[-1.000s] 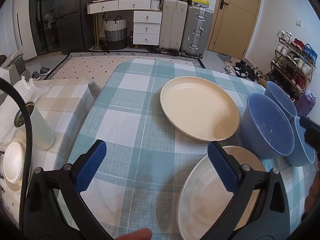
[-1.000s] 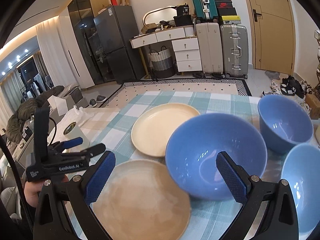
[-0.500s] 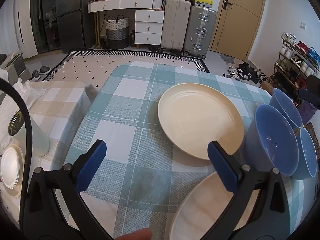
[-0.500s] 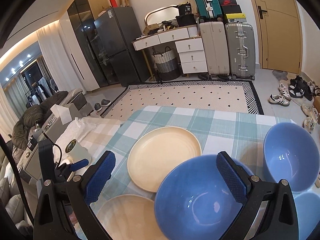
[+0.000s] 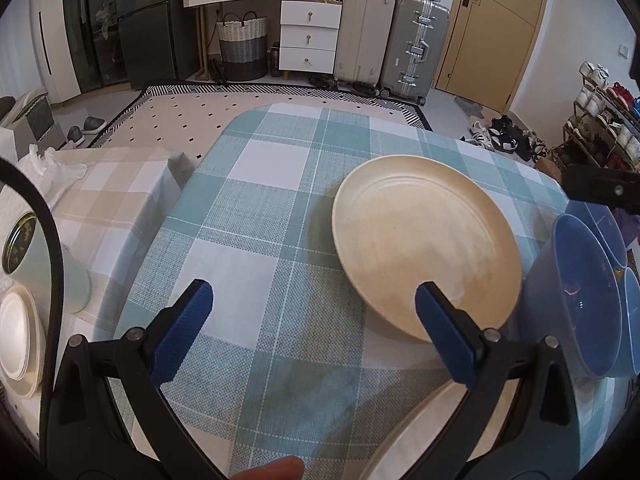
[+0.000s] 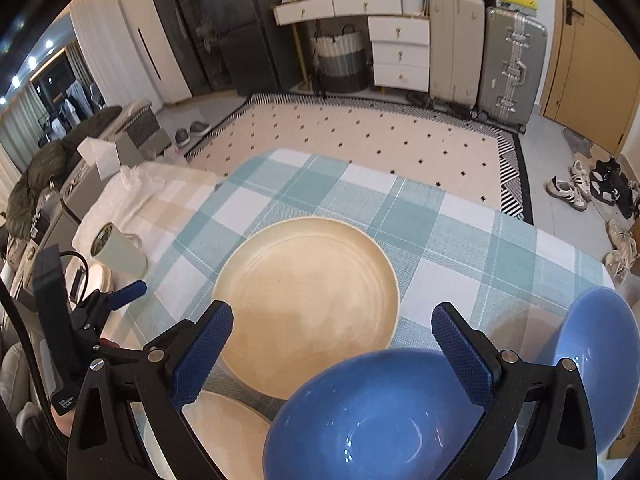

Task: Organize plates and bowls

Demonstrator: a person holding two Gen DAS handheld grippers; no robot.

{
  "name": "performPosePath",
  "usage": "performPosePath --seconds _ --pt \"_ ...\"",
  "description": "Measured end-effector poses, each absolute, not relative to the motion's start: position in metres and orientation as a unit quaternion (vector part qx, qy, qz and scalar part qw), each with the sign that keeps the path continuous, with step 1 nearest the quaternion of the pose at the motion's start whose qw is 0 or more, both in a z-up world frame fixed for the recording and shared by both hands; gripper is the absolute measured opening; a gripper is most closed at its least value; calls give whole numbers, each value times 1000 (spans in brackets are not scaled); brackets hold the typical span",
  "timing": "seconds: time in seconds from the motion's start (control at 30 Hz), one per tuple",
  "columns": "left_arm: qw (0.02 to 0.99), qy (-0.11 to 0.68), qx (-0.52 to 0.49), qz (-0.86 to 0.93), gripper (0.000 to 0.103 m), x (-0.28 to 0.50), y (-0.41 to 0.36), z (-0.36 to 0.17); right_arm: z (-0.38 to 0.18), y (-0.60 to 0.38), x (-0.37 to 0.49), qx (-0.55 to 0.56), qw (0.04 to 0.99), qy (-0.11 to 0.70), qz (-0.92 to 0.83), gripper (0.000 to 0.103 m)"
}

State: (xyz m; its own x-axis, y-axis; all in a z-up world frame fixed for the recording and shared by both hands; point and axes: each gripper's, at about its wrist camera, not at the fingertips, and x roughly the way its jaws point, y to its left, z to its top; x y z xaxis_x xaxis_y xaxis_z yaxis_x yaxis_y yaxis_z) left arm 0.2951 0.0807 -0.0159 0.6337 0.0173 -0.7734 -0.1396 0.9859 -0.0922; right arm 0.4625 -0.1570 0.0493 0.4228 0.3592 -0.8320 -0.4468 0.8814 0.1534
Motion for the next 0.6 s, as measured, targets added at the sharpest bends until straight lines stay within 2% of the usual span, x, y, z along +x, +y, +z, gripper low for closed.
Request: performPosePath --seconds 0.1,0.23,0.37,0.6 --pt "899 430 -69 49 101 300 81 -20 33 -144 478 -65 826 506 239 99" --pt "893 441 -70 51 101 308 82 -29 10 -132 492 -81 809 532 238 87" --pt "890 448 -69 53 101 315 83 -36 -11 -127 503 -88 793 554 237 82" --pt "883 461 -78 51 95 325 83 -47 -38 -130 518 -97 783 574 219 80"
